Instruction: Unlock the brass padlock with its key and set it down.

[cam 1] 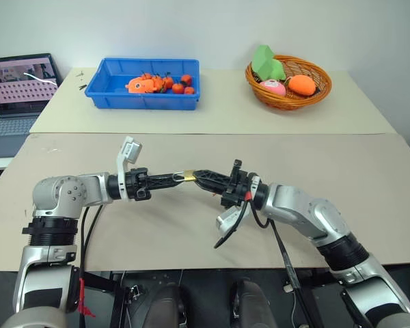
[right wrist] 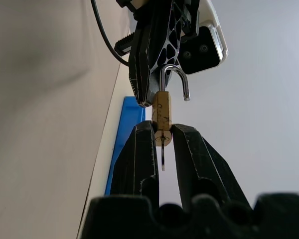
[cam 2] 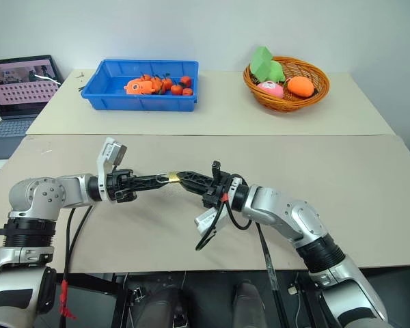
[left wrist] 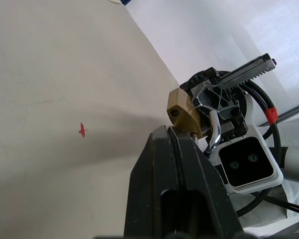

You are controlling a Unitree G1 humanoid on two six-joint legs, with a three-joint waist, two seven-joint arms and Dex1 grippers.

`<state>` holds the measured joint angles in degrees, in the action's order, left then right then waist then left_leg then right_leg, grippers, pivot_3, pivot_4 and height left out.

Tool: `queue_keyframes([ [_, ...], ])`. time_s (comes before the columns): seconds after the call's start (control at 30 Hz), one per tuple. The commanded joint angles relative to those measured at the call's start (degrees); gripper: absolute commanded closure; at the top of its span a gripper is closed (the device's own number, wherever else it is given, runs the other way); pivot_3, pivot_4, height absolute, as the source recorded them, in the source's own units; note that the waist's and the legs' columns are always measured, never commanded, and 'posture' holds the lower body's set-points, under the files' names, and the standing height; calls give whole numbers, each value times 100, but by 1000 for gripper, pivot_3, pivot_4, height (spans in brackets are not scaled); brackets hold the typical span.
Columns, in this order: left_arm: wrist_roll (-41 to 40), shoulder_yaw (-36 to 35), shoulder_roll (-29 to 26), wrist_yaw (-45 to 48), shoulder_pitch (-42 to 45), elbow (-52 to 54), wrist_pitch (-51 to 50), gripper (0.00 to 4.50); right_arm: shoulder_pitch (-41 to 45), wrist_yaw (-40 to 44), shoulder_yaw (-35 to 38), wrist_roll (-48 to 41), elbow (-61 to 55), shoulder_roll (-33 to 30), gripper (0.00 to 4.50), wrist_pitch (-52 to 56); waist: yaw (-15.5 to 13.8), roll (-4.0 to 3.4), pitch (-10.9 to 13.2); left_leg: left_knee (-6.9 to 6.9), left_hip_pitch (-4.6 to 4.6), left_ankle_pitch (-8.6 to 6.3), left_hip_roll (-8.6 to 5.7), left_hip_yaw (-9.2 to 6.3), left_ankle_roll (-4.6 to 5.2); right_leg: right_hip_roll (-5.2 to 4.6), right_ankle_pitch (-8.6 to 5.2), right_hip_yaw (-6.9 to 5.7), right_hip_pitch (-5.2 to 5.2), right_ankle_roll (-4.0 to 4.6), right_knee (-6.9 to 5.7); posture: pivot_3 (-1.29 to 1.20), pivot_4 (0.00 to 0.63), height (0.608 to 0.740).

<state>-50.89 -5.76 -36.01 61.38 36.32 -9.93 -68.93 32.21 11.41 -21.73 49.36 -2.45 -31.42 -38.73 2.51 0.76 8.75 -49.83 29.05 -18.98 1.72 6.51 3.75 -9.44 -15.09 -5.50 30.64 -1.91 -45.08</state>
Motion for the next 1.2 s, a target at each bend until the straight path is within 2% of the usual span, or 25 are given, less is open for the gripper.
queue_keyframes([
  [0.03, -115, -181, -46, 55, 101, 119, 3, 4461, 6, 48, -11, -131, -49, -54, 4404, -99, 0, 0, 0, 0, 0, 0, 0, 0, 0, 0, 0, 0, 0, 0, 0, 0, 150, 664],
  [0.67, -103, -165, -56, 100, 121, 55, 3, 4461, -1, 160, 27, -250, -119, -69, 4404, -101, 0, 0, 0, 0, 1, 0, 0, 0, 0, 0, 0, 0, 1, 0, 0, 0, 150, 664],
  [1.2, -10, -175, -64, 107, 101, -44, 149, 4461, -43, 428, 219, -849, -475, -20, 4404, 92, -2, 0, 0, 0, 1, 0, 0, -1, 0, 0, 0, 0, 0, 0, 0, 0, 150, 664],
])
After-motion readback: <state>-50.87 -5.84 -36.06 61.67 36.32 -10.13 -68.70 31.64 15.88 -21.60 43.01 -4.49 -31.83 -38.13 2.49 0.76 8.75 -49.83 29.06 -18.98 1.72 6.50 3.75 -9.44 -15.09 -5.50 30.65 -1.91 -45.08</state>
